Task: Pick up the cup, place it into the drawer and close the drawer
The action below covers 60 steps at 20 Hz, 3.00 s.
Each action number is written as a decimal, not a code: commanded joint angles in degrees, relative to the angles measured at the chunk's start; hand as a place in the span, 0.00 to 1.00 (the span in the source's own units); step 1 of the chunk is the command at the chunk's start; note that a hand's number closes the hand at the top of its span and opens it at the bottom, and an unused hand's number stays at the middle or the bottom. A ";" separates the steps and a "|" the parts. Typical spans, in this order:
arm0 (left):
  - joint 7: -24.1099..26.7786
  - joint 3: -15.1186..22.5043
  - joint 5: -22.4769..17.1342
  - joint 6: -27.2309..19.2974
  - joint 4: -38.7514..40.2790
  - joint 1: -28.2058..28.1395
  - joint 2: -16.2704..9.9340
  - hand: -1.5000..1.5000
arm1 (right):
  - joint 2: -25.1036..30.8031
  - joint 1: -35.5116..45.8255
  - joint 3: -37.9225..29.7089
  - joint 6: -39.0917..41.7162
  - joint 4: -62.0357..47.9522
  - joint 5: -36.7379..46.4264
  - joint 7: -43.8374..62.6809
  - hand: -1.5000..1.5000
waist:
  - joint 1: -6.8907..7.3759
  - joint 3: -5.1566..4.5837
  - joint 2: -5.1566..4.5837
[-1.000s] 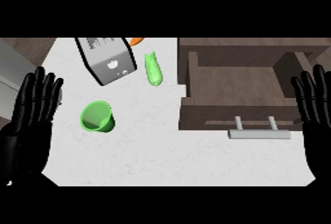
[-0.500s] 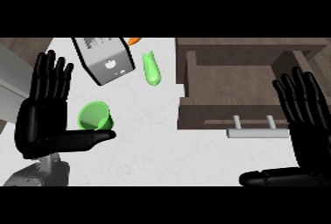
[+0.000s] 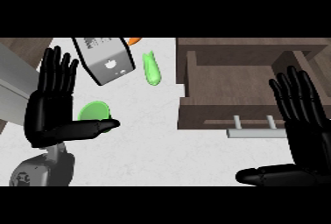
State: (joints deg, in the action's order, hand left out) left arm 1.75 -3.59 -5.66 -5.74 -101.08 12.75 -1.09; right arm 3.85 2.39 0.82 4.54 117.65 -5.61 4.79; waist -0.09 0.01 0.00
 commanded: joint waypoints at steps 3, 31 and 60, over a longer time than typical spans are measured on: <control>-0.24 -0.69 -0.75 -1.19 1.33 0.34 -0.19 0.00 | -0.86 1.44 0.51 -0.43 -0.52 0.07 1.89 0.00 | 0.05 -0.01 0.01; 18.31 -4.69 -0.04 -0.22 25.65 -5.76 -0.41 0.00 | 1.55 4.36 -3.56 1.67 0.47 -3.20 5.12 0.00 | -0.13 -0.03 -0.06; 40.72 -12.53 -3.53 5.66 66.33 7.39 -8.13 0.00 | 1.25 7.14 -4.17 1.99 -2.05 -2.78 4.47 0.00 | -0.19 -0.04 -0.11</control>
State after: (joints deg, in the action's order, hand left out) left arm 39.78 -15.13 -9.49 -0.22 -42.55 15.45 -7.56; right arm 4.45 6.20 -1.81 6.41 118.61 -7.57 9.34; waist -0.22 -0.01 -0.02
